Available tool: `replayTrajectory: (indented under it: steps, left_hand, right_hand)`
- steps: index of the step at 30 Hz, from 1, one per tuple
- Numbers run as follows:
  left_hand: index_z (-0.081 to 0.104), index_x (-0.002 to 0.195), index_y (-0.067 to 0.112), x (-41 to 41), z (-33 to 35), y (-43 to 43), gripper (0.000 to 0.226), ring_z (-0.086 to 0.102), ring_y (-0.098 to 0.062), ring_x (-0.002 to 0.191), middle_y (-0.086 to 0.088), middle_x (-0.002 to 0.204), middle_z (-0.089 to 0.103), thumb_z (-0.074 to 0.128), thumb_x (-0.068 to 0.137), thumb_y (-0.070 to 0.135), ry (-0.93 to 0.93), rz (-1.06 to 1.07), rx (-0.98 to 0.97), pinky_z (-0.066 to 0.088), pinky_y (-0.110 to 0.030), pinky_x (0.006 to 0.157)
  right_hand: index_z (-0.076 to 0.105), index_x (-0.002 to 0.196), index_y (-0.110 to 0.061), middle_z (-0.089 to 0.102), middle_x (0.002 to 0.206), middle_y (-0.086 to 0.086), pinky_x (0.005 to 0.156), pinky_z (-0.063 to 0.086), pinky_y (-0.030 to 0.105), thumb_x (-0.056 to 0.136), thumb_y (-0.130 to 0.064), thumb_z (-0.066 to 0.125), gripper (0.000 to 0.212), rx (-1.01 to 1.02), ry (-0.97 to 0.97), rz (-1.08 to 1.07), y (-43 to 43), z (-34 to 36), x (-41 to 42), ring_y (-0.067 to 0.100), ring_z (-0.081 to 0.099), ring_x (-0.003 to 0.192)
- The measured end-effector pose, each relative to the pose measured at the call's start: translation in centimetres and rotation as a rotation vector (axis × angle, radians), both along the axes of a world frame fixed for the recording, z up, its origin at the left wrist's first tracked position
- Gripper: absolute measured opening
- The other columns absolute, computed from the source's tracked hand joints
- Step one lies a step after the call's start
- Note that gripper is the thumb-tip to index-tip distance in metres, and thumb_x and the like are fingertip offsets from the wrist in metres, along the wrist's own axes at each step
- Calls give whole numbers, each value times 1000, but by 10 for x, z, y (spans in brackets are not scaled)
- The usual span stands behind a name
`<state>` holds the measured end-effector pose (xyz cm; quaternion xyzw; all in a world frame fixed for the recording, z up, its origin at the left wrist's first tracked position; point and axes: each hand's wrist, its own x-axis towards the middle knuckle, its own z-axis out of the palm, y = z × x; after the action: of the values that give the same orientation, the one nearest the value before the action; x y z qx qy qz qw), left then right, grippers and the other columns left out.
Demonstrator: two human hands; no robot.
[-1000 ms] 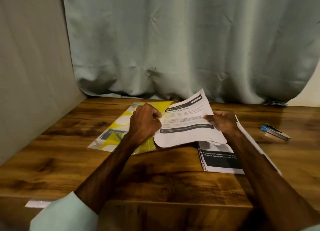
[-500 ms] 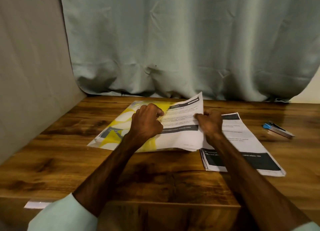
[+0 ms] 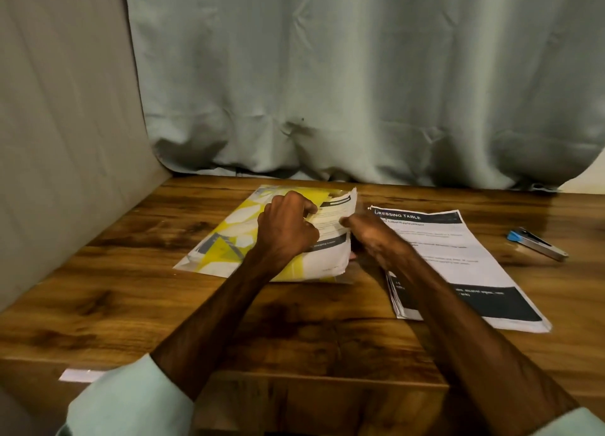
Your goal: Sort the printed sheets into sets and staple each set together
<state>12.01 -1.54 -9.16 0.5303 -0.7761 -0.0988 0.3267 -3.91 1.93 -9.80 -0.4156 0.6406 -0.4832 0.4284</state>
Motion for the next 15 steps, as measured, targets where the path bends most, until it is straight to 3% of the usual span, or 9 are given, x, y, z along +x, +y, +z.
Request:
replayTrajectory:
  steps: [1, 4, 8, 10, 12, 15]
  left_hand:
    - [75, 115, 30, 0, 0, -1, 40, 61, -22, 112, 6, 109, 72, 68, 79, 14, 1, 4, 1, 53, -38, 91]
    - [75, 115, 31, -1, -2, -1, 40, 61, -23, 111, 4, 109, 72, 67, 78, 15, 0, 9, -3, 53, -37, 91]
    - [75, 116, 30, -2, -4, 0, 40, 62, -24, 111, 3, 110, 73, 68, 79, 16, 2, -1, -15, 52, -36, 89]
    - [75, 116, 29, -3, -4, 1, 40, 62, -25, 113, 2, 111, 73, 68, 79, 15, 7, -4, -22, 51, -36, 89]
    - [76, 116, 29, -2, -3, 3, 42, 62, -25, 114, 2, 113, 73, 68, 78, 14, 22, -1, -28, 52, -36, 91]
    - [76, 117, 30, -1, -1, 3, 45, 62, -24, 114, 3, 114, 73, 69, 76, 14, 40, 8, -33, 52, -36, 90]
  right_hand:
    - [61, 110, -10, 75, 78, -3, 48, 57, 27, 101, 2, 49, 19, 6, -5, 36, 6, 2, -7, 11, 74, 64]
    - [63, 123, 1, 76, 106, 10, 56, 60, 27, 94, 10, 59, 31, 22, -32, 52, 16, 1, -16, 18, 76, 79]
    - [65, 108, 9, 75, 88, 13, 48, 57, 28, 89, 17, 60, 21, -23, -109, -65, 5, -10, -3, 20, 76, 64]
    - [65, 103, 10, 75, 93, 21, 56, 61, 41, 83, 20, 62, 23, -53, -136, -99, -4, -16, 9, 31, 77, 70]
    - [68, 96, 1, 75, 97, 22, 64, 62, 54, 75, 19, 64, 28, -87, -143, -109, -10, -21, 21, 39, 76, 78]
    - [75, 78, -11, 76, 83, 11, 63, 62, 60, 62, 3, 71, 22, -149, -33, -116, -20, -31, 30, 40, 75, 79]
